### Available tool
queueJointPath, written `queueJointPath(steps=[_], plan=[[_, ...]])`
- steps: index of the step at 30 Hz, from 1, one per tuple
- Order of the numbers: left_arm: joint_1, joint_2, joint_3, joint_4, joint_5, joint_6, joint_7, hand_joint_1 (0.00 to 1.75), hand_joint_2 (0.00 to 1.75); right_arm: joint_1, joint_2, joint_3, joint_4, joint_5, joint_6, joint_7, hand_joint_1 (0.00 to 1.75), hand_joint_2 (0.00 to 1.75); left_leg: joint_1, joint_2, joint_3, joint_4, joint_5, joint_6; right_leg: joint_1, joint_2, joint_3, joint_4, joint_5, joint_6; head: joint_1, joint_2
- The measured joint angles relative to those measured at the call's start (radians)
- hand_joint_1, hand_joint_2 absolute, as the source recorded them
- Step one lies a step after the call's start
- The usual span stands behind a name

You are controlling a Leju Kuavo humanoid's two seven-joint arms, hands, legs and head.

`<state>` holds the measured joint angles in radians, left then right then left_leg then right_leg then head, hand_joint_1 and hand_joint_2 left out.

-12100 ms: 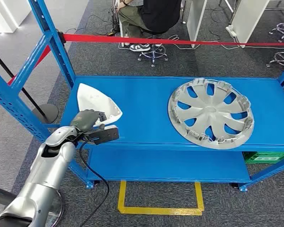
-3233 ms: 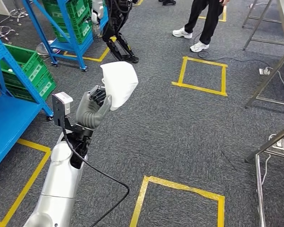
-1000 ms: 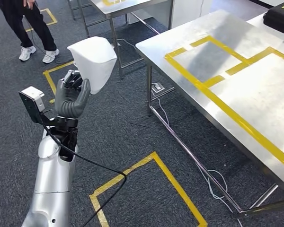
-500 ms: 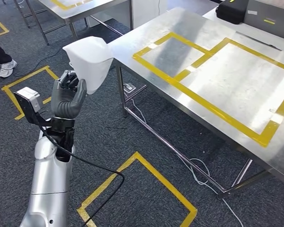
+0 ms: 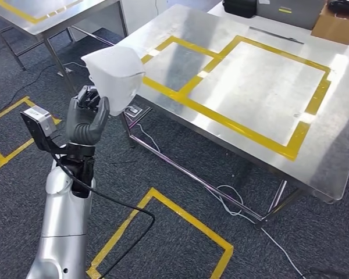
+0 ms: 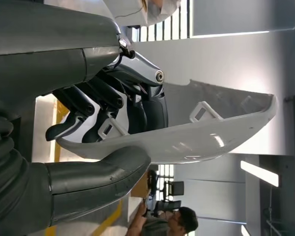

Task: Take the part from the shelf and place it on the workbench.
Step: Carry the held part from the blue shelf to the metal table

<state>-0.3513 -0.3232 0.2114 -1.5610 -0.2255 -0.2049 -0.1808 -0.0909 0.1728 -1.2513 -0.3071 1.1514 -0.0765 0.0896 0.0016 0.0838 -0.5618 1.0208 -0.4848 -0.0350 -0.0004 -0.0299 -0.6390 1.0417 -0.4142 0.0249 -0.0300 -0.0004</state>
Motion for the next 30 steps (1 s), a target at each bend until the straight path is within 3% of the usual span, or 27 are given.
queueJointPath(steps=[2, 4, 5, 6, 7, 9, 11, 15, 17, 19, 20, 21, 22, 24, 25, 27, 30], plan=[[-0.001, 0.001, 0.002, 0.0, 0.005, -0.001, 0.001, 1.75, 1.75, -0.003, 0.0, 0.003, 0.0, 0.004, 0.001, 0.004, 0.0, 0.0, 0.002, -0.046, -0.041, 0.086, -0.049, -0.009, -0.006, 0.011, 0.003, -0.004, 0.002, -0.008, -0.002, 0.0], [0.003, 0.004, 0.006, 0.002, 0.009, -0.002, 0.002, 1.75, 1.75, -0.006, 0.0, 0.006, -0.001, 0.01, 0.003, 0.008, 0.0, 0.0, 0.002, -0.072, -0.111, 0.216, -0.1, -0.012, -0.007, 0.024, 0.003, -0.005, 0.002, -0.012, -0.002, 0.0], [0.005, 0.005, 0.007, 0.003, 0.01, -0.002, 0.002, 1.75, 1.75, -0.007, 0.0, 0.007, -0.001, 0.011, 0.004, 0.009, 0.0, 0.0, 0.002, -0.074, -0.137, 0.256, -0.105, -0.013, -0.007, 0.031, 0.003, -0.005, 0.001, -0.013, -0.003, 0.0], [0.006, 0.006, 0.008, 0.004, 0.012, -0.002, 0.002, 1.75, 1.75, -0.006, 0.0, 0.007, -0.001, 0.012, 0.004, 0.01, 0.0, 0.0, 0.003, -0.075, -0.146, 0.26, -0.09, -0.013, -0.008, 0.037, 0.003, -0.005, 0.001, -0.013, -0.002, 0.0], [0.006, 0.006, 0.009, 0.005, 0.013, -0.002, 0.002, 1.75, 1.75, -0.006, 0.0, 0.007, -0.001, 0.012, 0.005, 0.011, 0.0, 0.0, 0.003, -0.075, -0.136, 0.228, -0.058, -0.012, -0.009, 0.043, 0.004, -0.004, 0.001, -0.012, -0.003, 0.0], [0.004, 0.007, 0.011, 0.005, 0.02, -0.004, 0.003, 1.75, 1.75, -0.006, 0.0, 0.008, -0.001, 0.012, 0.006, 0.011, 0.0, 0.0, 0.005, -0.077, -0.083, 0.102, 0.015, -0.011, -0.009, 0.053, 0.005, -0.002, 0.001, -0.006, -0.003, 0.0], [0.001, 0.006, 0.013, 0.006, 0.031, -0.006, 0.005, 1.75, 1.75, -0.006, 0.0, 0.009, -0.001, 0.012, 0.006, 0.012, 0.0, 0.0, 0.007, -0.082, -0.043, 0.011, 0.044, -0.004, -0.006, 0.06, 0.001, 0.0, -0.001, 0.004, -0.004, 0.0], [0.001, 0.006, 0.016, 0.011, 0.047, -0.012, 0.007, 1.75, 1.75, -0.002, 0.0, 0.011, -0.001, 0.012, 0.007, 0.014, 0.0, 0.0, 0.008, -0.085, -0.034, -0.011, 0.036, 0.025, -0.006, 0.057, -0.005, 0.006, -0.013, 0.026, -0.003, 0.0], [0.001, 0.006, 0.016, 0.013, 0.054, -0.019, 0.006, 1.75, 1.75, -0.002, 0.0, 0.012, -0.001, 0.011, 0.008, 0.013, 0.0, 0.0, 0.01, -0.084, -0.026, -0.013, 0.032, 0.036, -0.007, 0.045, -0.041, 0.084, -0.054, 0.033, 0.003, 0.0], [0.003, 0.006, 0.016, 0.016, 0.058, -0.023, 0.006, 1.75, 1.75, 0.0, 0.0, 0.012, -0.001, 0.01, 0.01, 0.01, 0.0, 0.0, 0.008, -0.083, -0.018, -0.012, 0.025, 0.042, -0.008, 0.04, -0.108, 0.215, -0.104, 0.037, 0.007, 0.0], [0.005, 0.006, 0.016, 0.017, 0.059, -0.024, 0.006, 1.75, 1.75, 0.002, 0.0, 0.012, -0.001, 0.01, 0.011, 0.009, 0.0, 0.0, 0.007, -0.083, -0.013, -0.012, 0.021, 0.043, -0.008, 0.039, -0.135, 0.26, -0.112, 0.038, 0.007, 0.0], [0.007, 0.006, 0.015, 0.019, 0.06, -0.024, 0.006, 1.75, 1.75, 0.004, 0.0, 0.012, -0.001, 0.009, 0.012, 0.008, 0.0, 0.0, 0.006, -0.083, -0.007, -0.012, 0.016, 0.043, -0.008, 0.039, -0.146, 0.271, -0.101, 0.038, 0.008, 0.0], [0.008, 0.006, 0.015, 0.02, 0.061, -0.024, 0.006, 1.75, 1.75, 0.005, 0.0, 0.012, -0.001, 0.009, 0.012, 0.007, 0.0, 0.0, 0.006, -0.083, 0.001, -0.012, 0.011, 0.042, -0.008, 0.039, -0.138, 0.244, -0.073, 0.037, 0.008, 0.0], [0.009, 0.006, 0.015, 0.021, 0.061, -0.024, 0.005, 1.75, 1.75, 0.006, 0.0, 0.012, -0.001, 0.009, 0.012, 0.006, 0.0, 0.0, 0.006, -0.083, 0.019, -0.012, -0.004, 0.037, -0.008, 0.034, -0.081, 0.118, -0.001, 0.034, 0.008, 0.0], [0.009, 0.006, 0.014, 0.021, 0.062, -0.024, 0.005, 1.75, 1.75, 0.005, 0.0, 0.012, -0.001, 0.009, 0.012, 0.005, 0.0, 0.0, 0.005, -0.084, 0.025, -0.011, -0.011, 0.032, -0.007, 0.032, -0.053, 0.06, 0.017, 0.031, 0.009, 0.0], [0.008, 0.006, 0.014, 0.022, 0.064, -0.024, 0.004, 1.75, 1.75, 0.004, 0.001, 0.012, -0.001, 0.009, 0.013, 0.004, 0.0, 0.0, 0.002, -0.084, 0.032, -0.014, -0.021, 0.02, -0.003, 0.03, -0.026, 0.013, 0.015, 0.021, 0.007, 0.0], [0.006, 0.006, 0.012, 0.022, 0.065, -0.025, 0.004, 1.75, 1.75, 0.005, 0.001, 0.012, -0.001, 0.009, 0.013, 0.003, 0.0, 0.0, 0.004, -0.082, 0.041, -0.018, -0.033, 0.003, -0.004, 0.036, -0.014, 0.005, 0.0, 0.0, 0.003, 0.0]])
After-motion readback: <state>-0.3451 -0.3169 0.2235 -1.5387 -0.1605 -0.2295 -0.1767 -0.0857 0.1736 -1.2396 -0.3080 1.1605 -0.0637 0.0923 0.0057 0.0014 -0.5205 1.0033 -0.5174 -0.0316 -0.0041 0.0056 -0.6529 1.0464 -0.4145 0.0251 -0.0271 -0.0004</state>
